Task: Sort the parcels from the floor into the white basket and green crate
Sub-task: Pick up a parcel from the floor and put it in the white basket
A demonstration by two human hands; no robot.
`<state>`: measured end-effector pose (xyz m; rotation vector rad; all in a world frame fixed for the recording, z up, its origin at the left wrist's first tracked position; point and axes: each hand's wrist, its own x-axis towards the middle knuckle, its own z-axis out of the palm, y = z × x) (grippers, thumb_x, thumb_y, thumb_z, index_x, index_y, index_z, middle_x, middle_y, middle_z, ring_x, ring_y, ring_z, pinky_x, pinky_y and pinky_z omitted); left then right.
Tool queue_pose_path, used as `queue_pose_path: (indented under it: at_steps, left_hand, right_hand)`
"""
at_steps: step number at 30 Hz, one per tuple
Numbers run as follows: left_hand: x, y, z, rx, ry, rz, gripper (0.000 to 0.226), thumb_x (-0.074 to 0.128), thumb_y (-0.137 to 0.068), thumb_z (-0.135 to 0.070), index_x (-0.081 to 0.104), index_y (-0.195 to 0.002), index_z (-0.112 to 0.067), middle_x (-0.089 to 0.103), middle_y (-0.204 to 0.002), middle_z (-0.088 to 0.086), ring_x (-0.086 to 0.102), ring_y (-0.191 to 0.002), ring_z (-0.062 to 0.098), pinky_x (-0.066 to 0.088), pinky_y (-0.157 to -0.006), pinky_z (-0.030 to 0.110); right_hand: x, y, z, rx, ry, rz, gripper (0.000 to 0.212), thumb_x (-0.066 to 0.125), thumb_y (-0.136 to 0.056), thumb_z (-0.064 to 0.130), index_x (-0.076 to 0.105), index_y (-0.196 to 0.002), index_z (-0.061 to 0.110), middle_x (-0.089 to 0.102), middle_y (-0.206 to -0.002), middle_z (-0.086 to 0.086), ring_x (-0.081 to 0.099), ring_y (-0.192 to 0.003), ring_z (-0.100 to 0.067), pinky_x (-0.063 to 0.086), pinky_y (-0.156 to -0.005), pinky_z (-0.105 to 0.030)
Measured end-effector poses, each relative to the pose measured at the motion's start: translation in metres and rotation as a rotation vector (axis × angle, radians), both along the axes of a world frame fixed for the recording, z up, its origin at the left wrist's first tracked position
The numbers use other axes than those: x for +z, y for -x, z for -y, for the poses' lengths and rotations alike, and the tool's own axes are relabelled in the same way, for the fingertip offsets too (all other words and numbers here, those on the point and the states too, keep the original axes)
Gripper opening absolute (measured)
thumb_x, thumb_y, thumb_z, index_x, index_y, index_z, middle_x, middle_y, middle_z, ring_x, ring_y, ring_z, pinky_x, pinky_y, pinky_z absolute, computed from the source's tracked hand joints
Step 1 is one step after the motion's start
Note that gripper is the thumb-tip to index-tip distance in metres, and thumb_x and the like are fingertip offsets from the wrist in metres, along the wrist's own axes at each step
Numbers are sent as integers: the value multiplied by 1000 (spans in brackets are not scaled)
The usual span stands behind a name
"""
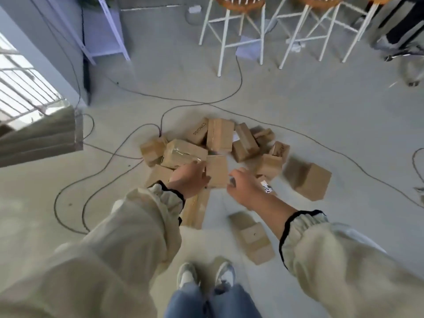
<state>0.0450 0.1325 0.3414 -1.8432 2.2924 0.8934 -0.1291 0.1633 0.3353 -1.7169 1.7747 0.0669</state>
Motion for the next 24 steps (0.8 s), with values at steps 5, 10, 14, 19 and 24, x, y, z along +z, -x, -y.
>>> queue_pose_path:
  at_steps: [5,10,14,19,24]
  left_hand:
    - [-144,-26,-7,54,-48,-26,40,49,-92,-32,50,-130,-19,58,-123,6,55,-107,27,46,-79,32]
    - [-294,-42,-4,59,-92,53,50,50,-91,-38,41,-138,-20,55,-126,9,55,-110,28,48,-83,36]
    - [-394,-41,8,55,-173,143,61,53,-89,-47,38,-138,-15,52,-126,12,55,-109,31,50,-87,40]
    - [-461,-27,33,105,-204,204,88,60,-80,-61,23,-145,-14,42,-136,16,51,-117,35,47,-95,43]
    - [-486,-9,34,167,-117,217,114,67,-67,-69,7,-148,-17,33,-138,16,53,-112,34,47,-93,39]
  right_hand:
    - [-144,-27,5,46,-14,-17,36,52,-90,30,53,-120,10,46,-129,-8,50,-112,-29,45,-91,-40]
    - [-295,-43,17,62,-48,-32,48,51,-90,30,45,-134,13,43,-139,-7,46,-122,-27,44,-96,-39]
    - [-402,-44,30,36,-125,-43,47,50,-90,34,47,-131,11,48,-135,-11,50,-117,-30,46,-93,-39]
    - [-490,-34,47,-60,-346,14,61,51,-92,41,37,-141,8,42,-144,-11,44,-128,-30,39,-100,-35]
    - [-517,-44,60,-161,-368,153,32,53,-90,17,55,-119,5,58,-110,-12,57,-98,-27,49,-83,-33]
